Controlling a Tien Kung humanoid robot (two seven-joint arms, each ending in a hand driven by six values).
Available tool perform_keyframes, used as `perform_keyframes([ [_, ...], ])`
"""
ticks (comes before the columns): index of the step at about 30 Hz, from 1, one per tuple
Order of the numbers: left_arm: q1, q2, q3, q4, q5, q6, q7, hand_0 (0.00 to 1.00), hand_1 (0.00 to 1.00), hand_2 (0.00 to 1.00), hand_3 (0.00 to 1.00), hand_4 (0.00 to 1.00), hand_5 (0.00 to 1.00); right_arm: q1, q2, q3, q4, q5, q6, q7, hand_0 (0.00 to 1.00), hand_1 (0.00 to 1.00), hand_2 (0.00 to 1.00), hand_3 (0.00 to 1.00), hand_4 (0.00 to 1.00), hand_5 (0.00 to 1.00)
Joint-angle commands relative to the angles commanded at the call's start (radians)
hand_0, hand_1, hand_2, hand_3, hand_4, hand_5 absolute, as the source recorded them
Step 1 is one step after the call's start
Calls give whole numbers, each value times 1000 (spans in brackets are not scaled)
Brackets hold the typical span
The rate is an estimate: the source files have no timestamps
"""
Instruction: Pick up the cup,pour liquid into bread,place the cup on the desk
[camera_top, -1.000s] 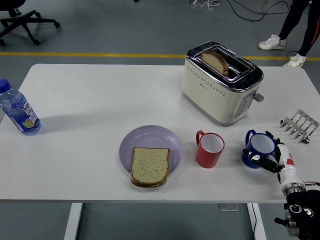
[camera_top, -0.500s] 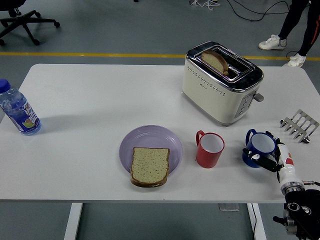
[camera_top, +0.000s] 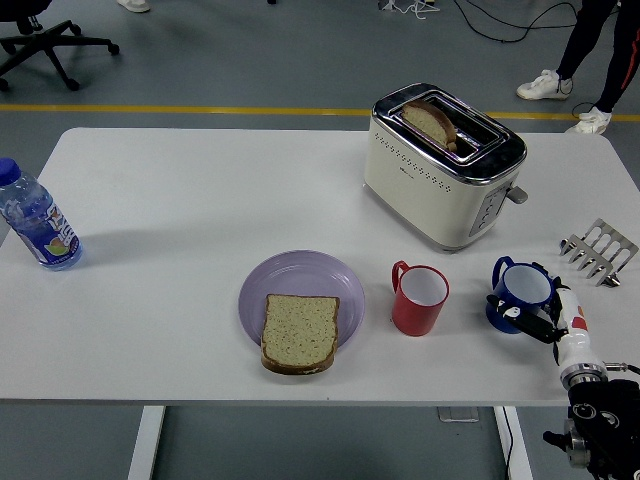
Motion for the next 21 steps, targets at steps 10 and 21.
perform_keyframes([
  [10,1,0,1,0,1,0,0,680,747,770,666,418,998,5,2,-6,-24,51,8,20,720,657,689,767,935,200],
  [21,-1,0,2,0,0,1,0,680,747,771,666,417,998,10,4,-6,-39,96,-5,52,512,531,603,702,892,168],
])
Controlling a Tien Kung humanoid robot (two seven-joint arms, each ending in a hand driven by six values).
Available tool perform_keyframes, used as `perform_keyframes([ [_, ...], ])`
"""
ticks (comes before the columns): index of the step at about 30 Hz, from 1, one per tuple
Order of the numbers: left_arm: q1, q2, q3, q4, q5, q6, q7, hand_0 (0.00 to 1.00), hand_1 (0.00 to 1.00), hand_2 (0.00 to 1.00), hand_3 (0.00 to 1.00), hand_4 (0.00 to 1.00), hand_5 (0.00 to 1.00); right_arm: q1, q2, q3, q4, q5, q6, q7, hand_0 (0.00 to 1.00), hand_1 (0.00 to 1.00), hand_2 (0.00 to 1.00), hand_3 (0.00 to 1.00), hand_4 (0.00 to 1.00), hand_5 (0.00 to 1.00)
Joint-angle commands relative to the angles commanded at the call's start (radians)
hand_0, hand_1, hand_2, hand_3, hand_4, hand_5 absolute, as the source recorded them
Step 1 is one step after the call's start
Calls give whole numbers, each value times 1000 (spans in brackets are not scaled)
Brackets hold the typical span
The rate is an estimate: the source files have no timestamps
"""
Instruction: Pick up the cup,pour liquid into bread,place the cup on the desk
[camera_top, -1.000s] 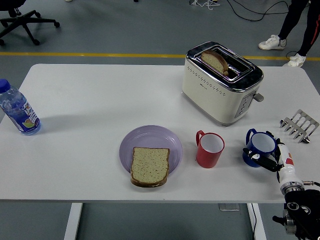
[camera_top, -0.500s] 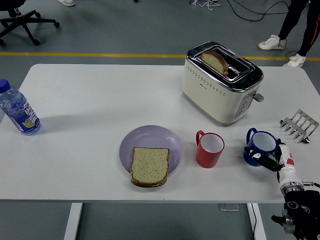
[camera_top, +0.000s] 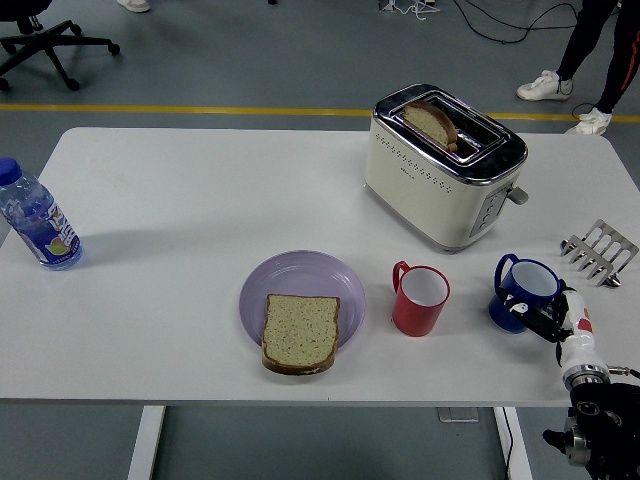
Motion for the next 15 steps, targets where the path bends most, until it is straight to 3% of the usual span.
perform_keyframes([
  [5,0,0,-1,0,2,0,0,680,747,771,666,417,998,0,0,0,0,17,-8,18,512,531,603,702,892,168],
  [6,0,0,-1,0,2,0,0,680,746,771,664,416,998,0,0,0,0,19,-8,20,425,462,544,653,881,161],
  [11,1,0,0,0,2,0,1,680,746,771,664,416,998,-1,0,0,4,37,-21,45,425,462,544,653,881,161],
  [12,2,0,0,0,2,0,1,680,746,771,665,417,998,-2,0,0,7,45,-26,55,357,400,509,610,864,152],
  [15,2,0,0,0,3,-1,1,680,746,771,665,417,998,-4,-1,2,14,55,-34,70,357,400,509,610,864,152],
])
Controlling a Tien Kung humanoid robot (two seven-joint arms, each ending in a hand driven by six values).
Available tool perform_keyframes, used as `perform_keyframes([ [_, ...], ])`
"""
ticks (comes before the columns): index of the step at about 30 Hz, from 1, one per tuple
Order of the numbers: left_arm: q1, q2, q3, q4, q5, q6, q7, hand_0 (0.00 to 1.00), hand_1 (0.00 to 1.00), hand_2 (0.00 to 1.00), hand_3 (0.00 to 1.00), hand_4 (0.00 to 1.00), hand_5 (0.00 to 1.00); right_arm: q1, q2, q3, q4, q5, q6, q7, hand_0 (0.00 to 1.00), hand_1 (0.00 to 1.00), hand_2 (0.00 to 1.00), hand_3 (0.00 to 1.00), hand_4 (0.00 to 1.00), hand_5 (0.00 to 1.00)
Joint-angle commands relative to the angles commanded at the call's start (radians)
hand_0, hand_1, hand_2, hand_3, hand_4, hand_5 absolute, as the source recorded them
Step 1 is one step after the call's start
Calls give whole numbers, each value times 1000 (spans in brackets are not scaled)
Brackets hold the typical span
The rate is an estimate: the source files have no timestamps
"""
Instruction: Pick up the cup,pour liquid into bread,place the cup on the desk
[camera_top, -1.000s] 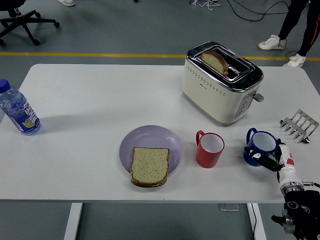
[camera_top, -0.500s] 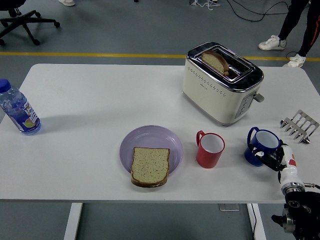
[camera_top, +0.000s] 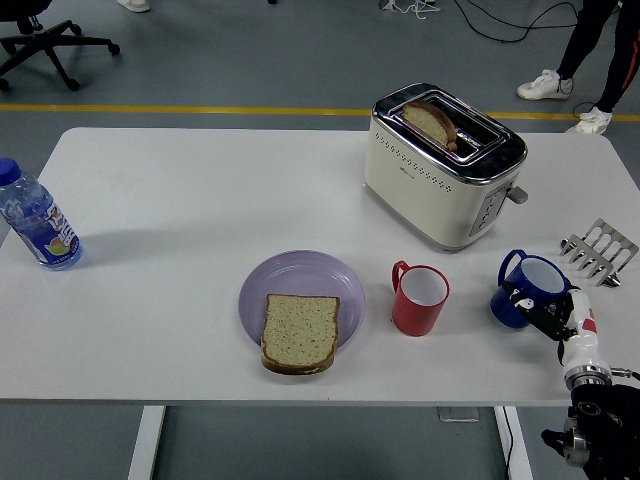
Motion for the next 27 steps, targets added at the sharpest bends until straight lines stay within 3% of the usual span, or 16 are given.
perform_keyframes([
  [2,0,0,0,0,1,0,0,680,746,771,665,417,998,-1,0,4,6,-2,-4,5,357,400,509,610,864,152],
  [3,1,0,-1,0,1,0,0,680,746,771,665,416,998,-3,0,10,14,-5,-11,13,309,351,508,558,823,106],
  [8,3,0,-1,0,4,-1,2,680,746,771,665,416,998,-14,-2,45,59,-46,-41,15,309,351,508,558,823,106],
  [9,3,0,0,0,4,-1,2,680,746,771,665,416,998,-15,-2,48,63,-49,-43,15,233,276,467,510,819,103],
  [10,3,0,-2,0,6,-1,2,680,746,771,665,416,998,-18,-4,57,80,-64,-48,11,233,276,467,510,819,103],
  [14,5,1,-1,0,7,-1,2,680,746,771,665,416,998,-24,-11,82,131,-122,-50,-14,233,276,467,510,819,103],
  [15,5,1,-1,0,8,-1,2,680,746,771,665,416,998,-25,-13,86,143,-140,-49,-21,199,212,427,504,813,81],
  [20,5,2,3,0,3,-2,1,680,746,771,665,416,998,-27,-23,96,213,-219,-52,-57,199,212,427,504,813,81],
  [21,5,2,4,0,1,-2,1,680,746,771,665,416,998,-26,-26,95,228,-234,-55,-64,192,191,408,506,792,44],
  [24,5,2,5,0,-1,-2,0,680,746,771,665,416,998,-25,-27,94,238,-243,-57,-69,192,191,408,506,792,44],
  [26,4,2,5,0,-1,-2,0,680,746,771,665,416,998,-17,-36,85,285,-292,-64,-107,192,191,408,506,792,44],
  [27,3,3,6,0,-3,-2,0,680,746,770,664,417,998,-15,-39,82,307,-311,-65,-124,209,112,337,513,857,2],
])
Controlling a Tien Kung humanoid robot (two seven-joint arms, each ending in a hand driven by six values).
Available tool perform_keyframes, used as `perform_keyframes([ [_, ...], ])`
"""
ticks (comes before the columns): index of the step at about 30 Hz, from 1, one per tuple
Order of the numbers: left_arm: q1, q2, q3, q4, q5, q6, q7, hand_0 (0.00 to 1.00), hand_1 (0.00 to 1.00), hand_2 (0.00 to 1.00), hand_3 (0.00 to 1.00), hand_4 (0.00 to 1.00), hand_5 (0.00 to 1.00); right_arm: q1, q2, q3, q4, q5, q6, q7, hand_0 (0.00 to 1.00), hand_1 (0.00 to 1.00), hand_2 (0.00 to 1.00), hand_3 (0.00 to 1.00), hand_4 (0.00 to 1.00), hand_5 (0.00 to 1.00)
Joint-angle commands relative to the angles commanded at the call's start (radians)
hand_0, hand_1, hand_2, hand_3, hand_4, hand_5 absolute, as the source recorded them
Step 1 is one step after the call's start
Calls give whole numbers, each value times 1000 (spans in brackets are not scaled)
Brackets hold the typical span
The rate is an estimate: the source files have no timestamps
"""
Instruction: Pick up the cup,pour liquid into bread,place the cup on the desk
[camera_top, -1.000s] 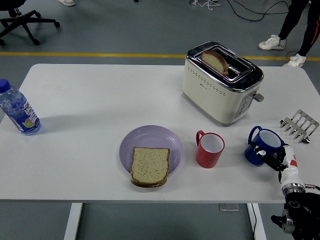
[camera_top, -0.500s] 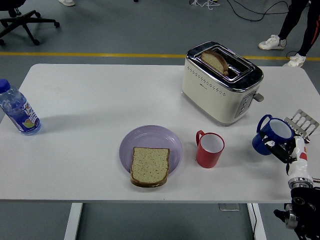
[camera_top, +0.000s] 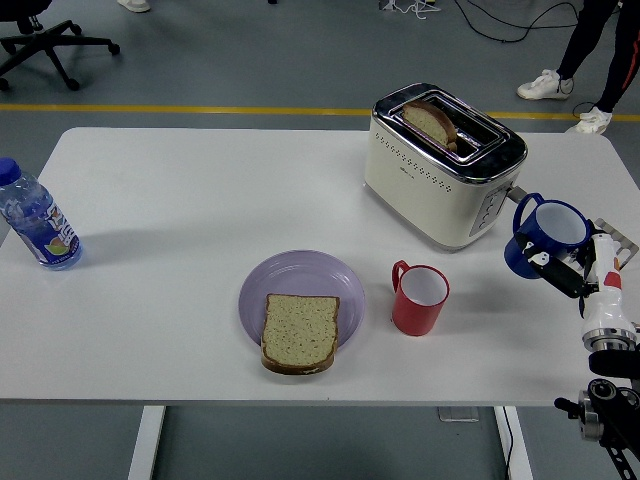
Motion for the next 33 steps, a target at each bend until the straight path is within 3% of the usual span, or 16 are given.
perform_keyframes([
  [5,-2,1,3,0,-3,0,-1,680,746,770,664,417,998,10,-14,-11,68,-41,0,-56,209,112,337,513,857,2],
  [6,-2,1,3,0,-4,0,-1,680,746,770,665,417,998,11,-15,-12,77,-47,1,-62,197,43,291,494,883,2],
  [9,-3,2,1,0,-3,0,-1,680,746,770,665,417,998,17,-22,-20,105,-60,6,-85,197,43,291,494,883,2],
  [17,-5,3,2,0,-3,-1,-1,680,746,770,665,418,998,46,-38,-58,156,-84,74,-179,191,8,265,487,883,2],
  [25,-6,4,-6,0,0,0,-2,680,747,770,665,417,998,119,-35,-119,145,-85,117,-239,196,2,248,479,877,2],
  [33,-10,6,-10,0,-2,1,-3,681,747,770,664,419,998,219,-32,-216,108,-68,114,-259,198,2,245,476,875,2],
])
